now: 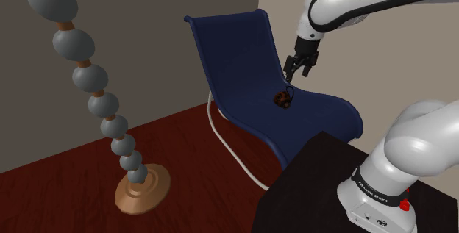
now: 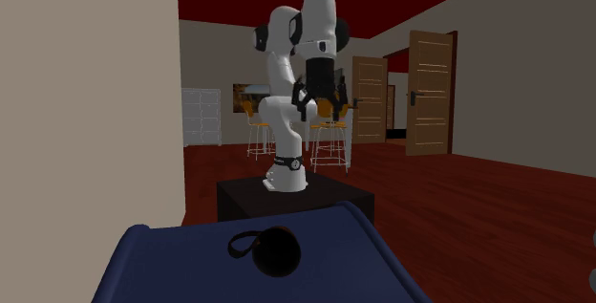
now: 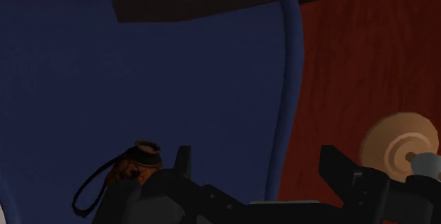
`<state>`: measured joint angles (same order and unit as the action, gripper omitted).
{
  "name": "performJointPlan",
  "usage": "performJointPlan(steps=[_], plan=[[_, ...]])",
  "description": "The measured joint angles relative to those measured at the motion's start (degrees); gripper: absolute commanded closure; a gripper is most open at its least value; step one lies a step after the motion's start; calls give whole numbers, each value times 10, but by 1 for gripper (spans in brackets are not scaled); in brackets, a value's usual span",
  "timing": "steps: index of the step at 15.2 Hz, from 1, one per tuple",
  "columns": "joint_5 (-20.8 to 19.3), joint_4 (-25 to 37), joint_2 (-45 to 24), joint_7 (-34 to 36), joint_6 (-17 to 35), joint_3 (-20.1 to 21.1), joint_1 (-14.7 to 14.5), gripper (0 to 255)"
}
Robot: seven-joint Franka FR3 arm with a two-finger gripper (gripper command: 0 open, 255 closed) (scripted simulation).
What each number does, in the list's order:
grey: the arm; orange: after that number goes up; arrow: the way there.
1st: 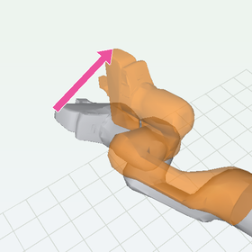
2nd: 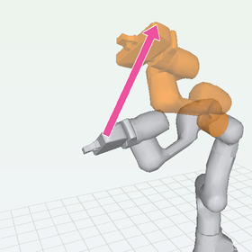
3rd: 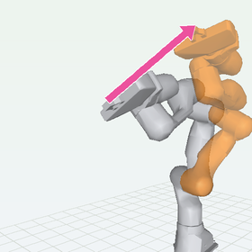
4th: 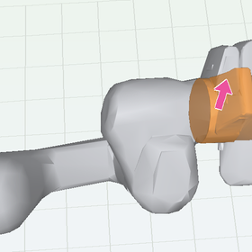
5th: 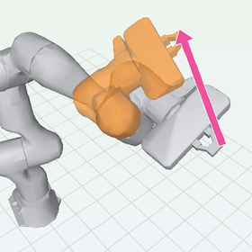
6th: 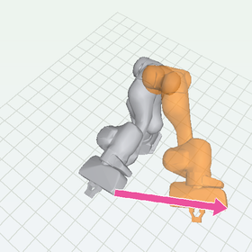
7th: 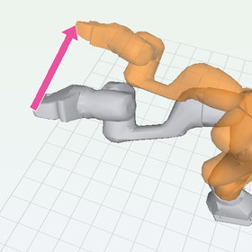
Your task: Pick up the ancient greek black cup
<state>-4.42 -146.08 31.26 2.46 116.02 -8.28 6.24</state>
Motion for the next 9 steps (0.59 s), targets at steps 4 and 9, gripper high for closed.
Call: performJointPlan(steps=[4,9], plan=[[-4,-13,-65,9,86,-21,17,0],[6,-6,-170,14,192,-48,32,0]])
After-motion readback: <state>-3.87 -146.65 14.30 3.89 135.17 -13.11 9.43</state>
